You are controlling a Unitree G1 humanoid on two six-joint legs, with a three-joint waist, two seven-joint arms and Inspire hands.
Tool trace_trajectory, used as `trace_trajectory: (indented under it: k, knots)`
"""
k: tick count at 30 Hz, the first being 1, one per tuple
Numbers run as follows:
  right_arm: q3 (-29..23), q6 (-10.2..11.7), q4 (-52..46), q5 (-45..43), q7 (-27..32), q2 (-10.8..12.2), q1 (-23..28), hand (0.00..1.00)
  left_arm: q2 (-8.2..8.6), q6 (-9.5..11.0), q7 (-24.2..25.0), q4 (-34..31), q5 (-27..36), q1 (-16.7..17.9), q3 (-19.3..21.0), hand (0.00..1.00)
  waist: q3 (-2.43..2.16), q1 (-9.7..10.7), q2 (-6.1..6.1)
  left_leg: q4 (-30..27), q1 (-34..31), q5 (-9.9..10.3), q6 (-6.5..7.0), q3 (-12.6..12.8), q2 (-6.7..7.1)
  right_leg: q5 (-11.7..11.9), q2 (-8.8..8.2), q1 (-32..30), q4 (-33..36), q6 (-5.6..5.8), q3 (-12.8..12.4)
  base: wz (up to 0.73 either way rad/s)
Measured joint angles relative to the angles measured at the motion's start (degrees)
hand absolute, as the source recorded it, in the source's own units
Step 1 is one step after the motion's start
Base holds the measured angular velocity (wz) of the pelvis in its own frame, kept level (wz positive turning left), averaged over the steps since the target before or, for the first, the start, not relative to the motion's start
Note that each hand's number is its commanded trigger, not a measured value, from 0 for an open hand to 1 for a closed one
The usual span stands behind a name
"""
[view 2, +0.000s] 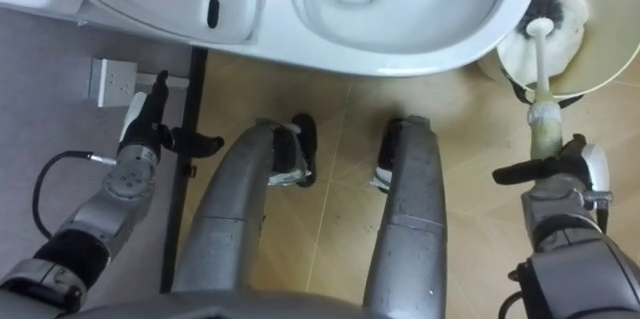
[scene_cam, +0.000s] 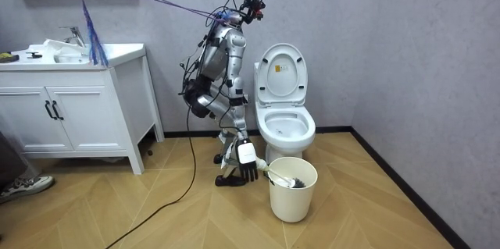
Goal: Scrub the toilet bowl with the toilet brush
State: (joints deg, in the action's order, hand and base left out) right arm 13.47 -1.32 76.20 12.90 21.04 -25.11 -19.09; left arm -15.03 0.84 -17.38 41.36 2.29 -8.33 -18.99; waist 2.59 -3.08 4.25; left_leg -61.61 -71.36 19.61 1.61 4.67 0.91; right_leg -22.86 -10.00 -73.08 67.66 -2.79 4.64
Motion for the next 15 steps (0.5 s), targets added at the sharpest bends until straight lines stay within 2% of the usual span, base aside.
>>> trace_trajectory:
  k: [5,15]
  knots:
    - [0.0,0.0,0.1,0.5,0.0,-0.1,0.0,1.0,0.0,0.0,-1.2,0.2,0.5,0.0,-0.4,0.0,0.0,-0.2,0.0,-0.3,-1.3,0.0,-0.23,0.0,0.32,-0.3,-0.49,-1.6,1.0,-0.43,0.0,0.07]
    - [0.0,0.0,0.1,0.3,0.3,-0.1,0.0,1.0,-0.02,0.0,-2.1,0.2,0.5,0.0,-1.5,0.0,0.03,-0.4,0.05,-0.3,-2.1,0.0,-0.34,0.0,0.45,-0.6,-0.49,-2.4,1.2,-0.35,-0.1,0.0]
